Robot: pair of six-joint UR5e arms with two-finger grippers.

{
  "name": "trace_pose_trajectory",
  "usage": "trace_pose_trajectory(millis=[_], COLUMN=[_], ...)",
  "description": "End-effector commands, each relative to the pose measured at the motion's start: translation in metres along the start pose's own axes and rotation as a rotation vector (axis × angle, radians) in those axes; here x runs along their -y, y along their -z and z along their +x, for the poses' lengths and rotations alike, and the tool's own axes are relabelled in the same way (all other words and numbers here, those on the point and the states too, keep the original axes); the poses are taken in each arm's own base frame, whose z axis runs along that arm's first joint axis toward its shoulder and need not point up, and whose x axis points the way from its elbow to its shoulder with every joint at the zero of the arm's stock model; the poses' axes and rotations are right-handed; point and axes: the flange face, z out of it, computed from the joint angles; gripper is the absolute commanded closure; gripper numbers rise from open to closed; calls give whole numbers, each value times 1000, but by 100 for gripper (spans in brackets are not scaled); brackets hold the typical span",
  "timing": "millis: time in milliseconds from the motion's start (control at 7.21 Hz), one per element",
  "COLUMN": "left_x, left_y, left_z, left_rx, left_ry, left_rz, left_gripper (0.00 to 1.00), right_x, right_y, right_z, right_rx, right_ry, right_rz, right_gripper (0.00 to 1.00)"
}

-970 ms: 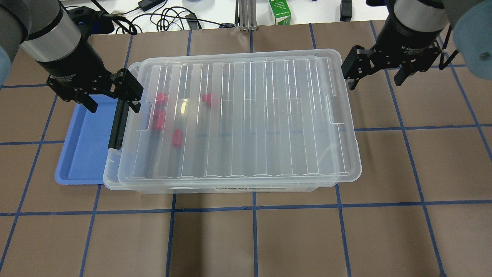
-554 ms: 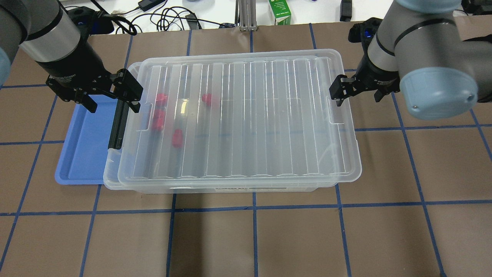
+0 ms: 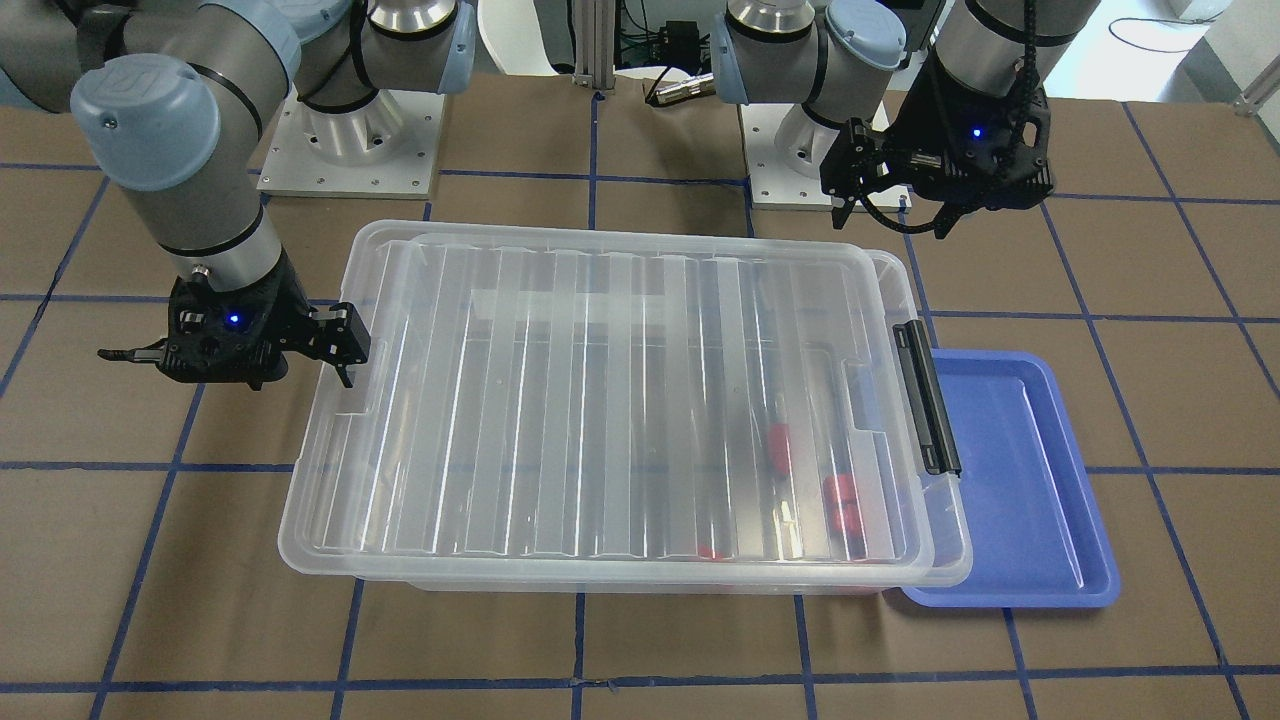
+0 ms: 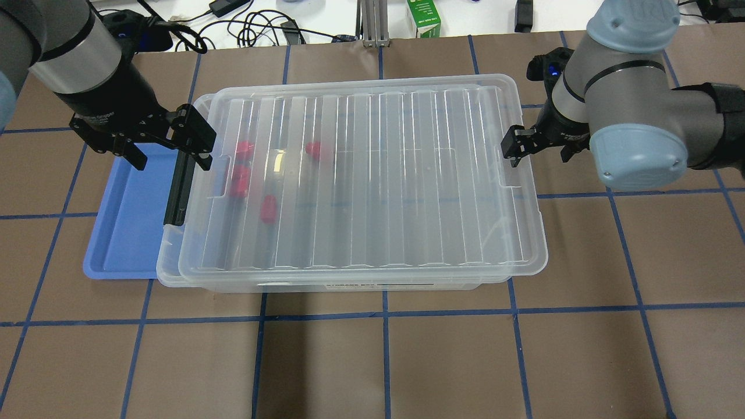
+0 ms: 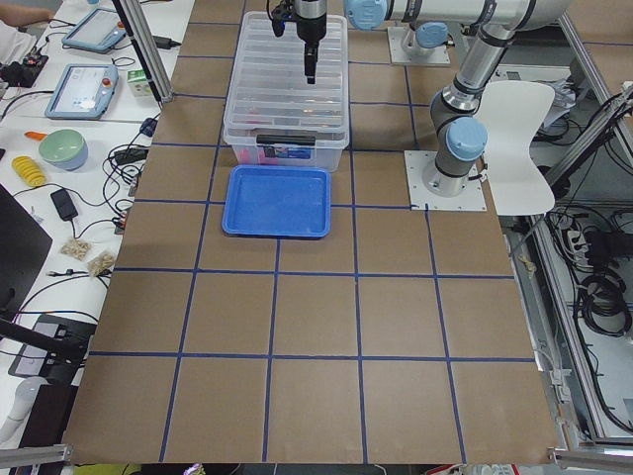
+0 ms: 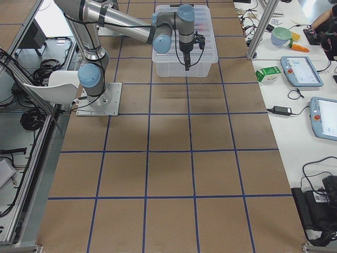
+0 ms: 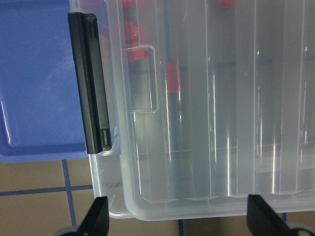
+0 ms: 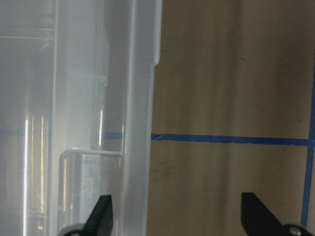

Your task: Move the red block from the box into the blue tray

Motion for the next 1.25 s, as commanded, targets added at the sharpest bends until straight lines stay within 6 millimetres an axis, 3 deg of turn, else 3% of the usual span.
trace_pose_trajectory(millis=[0,277,1109], left_x=[0,0,2], left_y=[0,0,-7], left_z=[0,-1,-10], left_rx=[0,0,-8], left_ry=[0,0,16], left_rz=[2,2,-38], left_gripper=[0,0,0], right_x=[3,4,0], right_y=[-3,0,-1], right_z=[18,60,134], right_rx=[-6,-9,-31], right_ry=[5,-11,-34], right_rz=[-3,3,-6], right_gripper=[8,6,4])
